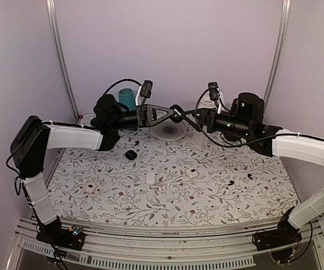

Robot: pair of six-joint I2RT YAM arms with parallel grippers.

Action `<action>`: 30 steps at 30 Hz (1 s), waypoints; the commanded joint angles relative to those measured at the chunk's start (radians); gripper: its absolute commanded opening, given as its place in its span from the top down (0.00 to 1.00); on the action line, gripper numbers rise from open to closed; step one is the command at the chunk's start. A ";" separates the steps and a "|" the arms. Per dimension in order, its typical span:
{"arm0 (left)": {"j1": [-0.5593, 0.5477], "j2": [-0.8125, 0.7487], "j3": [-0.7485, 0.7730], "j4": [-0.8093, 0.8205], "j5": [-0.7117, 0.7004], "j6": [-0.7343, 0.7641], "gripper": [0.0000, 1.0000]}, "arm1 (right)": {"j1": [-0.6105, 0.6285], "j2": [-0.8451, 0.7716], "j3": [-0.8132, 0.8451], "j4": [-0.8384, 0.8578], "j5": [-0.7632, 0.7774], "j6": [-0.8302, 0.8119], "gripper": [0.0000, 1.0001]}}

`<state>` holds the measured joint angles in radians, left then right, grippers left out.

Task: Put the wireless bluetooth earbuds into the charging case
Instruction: Open the charging case, then pass from the left arm to the right

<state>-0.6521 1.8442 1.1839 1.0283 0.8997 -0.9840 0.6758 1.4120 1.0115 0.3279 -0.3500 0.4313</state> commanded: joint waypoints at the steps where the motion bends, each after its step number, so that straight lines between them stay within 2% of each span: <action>1: 0.002 -0.034 -0.005 0.025 0.021 0.013 1.00 | -0.031 0.021 0.012 -0.056 0.049 0.025 0.12; 24: 0.009 -0.044 -0.028 0.037 0.016 0.005 1.00 | -0.054 0.007 0.016 -0.099 0.054 0.043 0.12; 30: 0.009 -0.053 -0.044 0.032 0.001 0.026 1.00 | -0.054 0.014 0.032 -0.095 -0.007 0.040 0.12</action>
<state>-0.6468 1.8332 1.1603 1.0126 0.9043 -0.9802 0.6331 1.4223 1.0134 0.2501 -0.3252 0.4747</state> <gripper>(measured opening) 0.184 0.879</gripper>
